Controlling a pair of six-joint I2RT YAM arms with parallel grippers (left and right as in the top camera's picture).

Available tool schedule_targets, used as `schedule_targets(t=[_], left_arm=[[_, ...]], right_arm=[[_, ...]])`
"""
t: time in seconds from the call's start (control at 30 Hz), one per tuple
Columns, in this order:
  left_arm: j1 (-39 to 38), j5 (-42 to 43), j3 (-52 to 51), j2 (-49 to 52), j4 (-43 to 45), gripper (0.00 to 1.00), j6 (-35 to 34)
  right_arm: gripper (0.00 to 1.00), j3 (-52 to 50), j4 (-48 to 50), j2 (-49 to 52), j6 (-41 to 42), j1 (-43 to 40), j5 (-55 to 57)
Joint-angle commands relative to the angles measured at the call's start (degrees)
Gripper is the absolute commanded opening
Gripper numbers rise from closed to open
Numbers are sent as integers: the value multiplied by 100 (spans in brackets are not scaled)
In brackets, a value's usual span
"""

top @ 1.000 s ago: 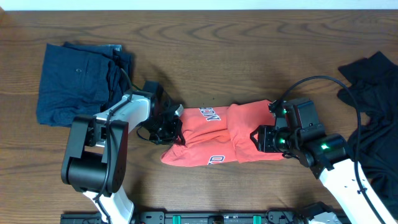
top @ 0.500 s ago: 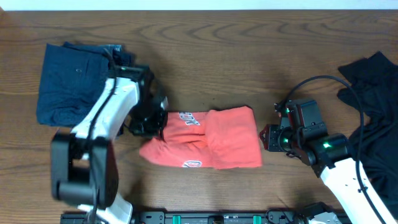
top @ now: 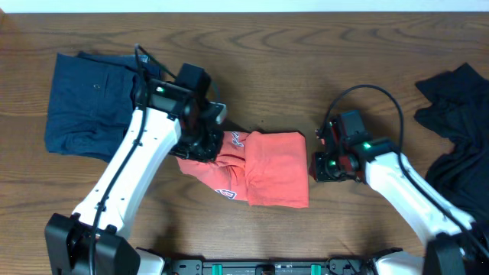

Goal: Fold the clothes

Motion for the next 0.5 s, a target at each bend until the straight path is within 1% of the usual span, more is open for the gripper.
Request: schedule_targets(t=[0.0, 0.07, 0.2, 0.33, 0.37, 0.4, 0.43, 0.47], left_arm=[[-236, -46, 114, -90, 50, 6, -186], [-352, -50, 114, -90, 151, 6, -225], [-376, -103, 114, -90, 197, 6, -227], [-328, -472, 114, -90, 197, 6, -304], [-310, -588, 111, -90, 197, 13, -354], [-299, -688, 111, -90, 197, 27, -382], [-278, -826, 103, -90, 192, 36, -407], [-245, -990, 94, -90, 173, 42, -452]], right_arm=[[21, 37, 179, 503, -155, 0, -356], [20, 37, 343, 800, -199, 0, -466], [20, 37, 420, 1008, -195, -2, -457], [30, 39, 404, 973, -199, -26, -376], [32, 39, 391, 946, -199, -55, -361], [35, 39, 378, 925, -199, -81, -341], [39, 39, 341, 887, -199, -111, -326], [43, 39, 302, 844, -199, -144, -321]])
